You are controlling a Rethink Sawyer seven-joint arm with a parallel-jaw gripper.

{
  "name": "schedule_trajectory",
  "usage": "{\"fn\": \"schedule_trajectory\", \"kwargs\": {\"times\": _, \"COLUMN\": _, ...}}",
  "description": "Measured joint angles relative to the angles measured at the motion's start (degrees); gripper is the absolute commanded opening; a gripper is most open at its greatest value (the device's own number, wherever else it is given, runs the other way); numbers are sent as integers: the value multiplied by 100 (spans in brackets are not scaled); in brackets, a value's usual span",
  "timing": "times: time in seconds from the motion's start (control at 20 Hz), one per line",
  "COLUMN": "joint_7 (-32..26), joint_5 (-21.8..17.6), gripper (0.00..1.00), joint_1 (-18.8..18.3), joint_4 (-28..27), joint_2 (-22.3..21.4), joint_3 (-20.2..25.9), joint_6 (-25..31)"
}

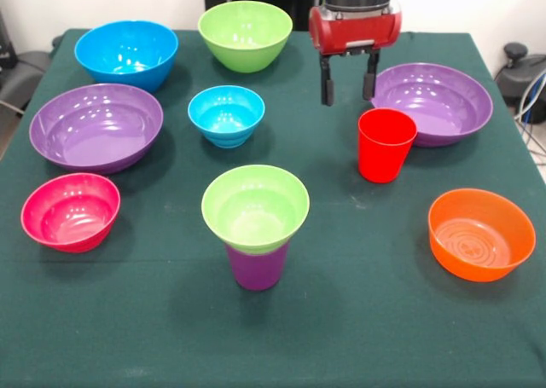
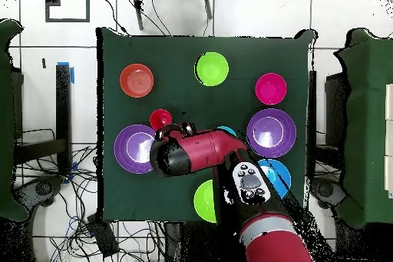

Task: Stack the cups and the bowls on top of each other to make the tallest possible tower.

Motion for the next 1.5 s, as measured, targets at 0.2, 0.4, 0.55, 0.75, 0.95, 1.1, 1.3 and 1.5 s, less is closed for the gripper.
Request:
{"fn": "schedule_trajectory", "kwargs": {"times": 0.2, "joint_7": 0, "joint_5": 0, "gripper": 100, "joint_1": -49, "joint_4": -1, "joint_2": 41, "joint_3": -1, "joint_6": -13}}
{"fn": "schedule_trajectory", "kwargs": {"times": 0.4, "joint_7": 0, "joint_5": 0, "gripper": 100, "joint_1": -46, "joint_4": -6, "joint_2": 109, "joint_3": 1, "joint_6": -25}}
{"fn": "schedule_trajectory", "kwargs": {"times": 0.55, "joint_7": 0, "joint_5": 0, "gripper": 100, "joint_1": -42, "joint_4": -7, "joint_2": 124, "joint_3": 1, "joint_6": -25}}
{"fn": "schedule_trajectory", "kwargs": {"times": 0.75, "joint_7": 0, "joint_5": 1, "gripper": 100, "joint_1": -33, "joint_4": -9, "joint_2": 120, "joint_3": 1, "joint_6": -24}}
{"fn": "schedule_trajectory", "kwargs": {"times": 0.95, "joint_7": 0, "joint_5": 4, "gripper": 100, "joint_1": -15, "joint_4": -9, "joint_2": 120, "joint_3": 1, "joint_6": -25}}
{"fn": "schedule_trajectory", "kwargs": {"times": 1.1, "joint_7": 0, "joint_5": 24, "gripper": 100, "joint_1": 5, "joint_4": -15, "joint_2": 108, "joint_3": 2, "joint_6": -25}}
{"fn": "schedule_trajectory", "kwargs": {"times": 1.3, "joint_7": 0, "joint_5": 88, "gripper": 100, "joint_1": 8, "joint_4": -16, "joint_2": 87, "joint_3": 2, "joint_6": -24}}
{"fn": "schedule_trajectory", "kwargs": {"times": 1.5, "joint_7": 0, "joint_5": 163, "gripper": 100, "joint_1": 8, "joint_4": -41, "joint_2": 85, "joint_3": 2, "joint_6": -25}}
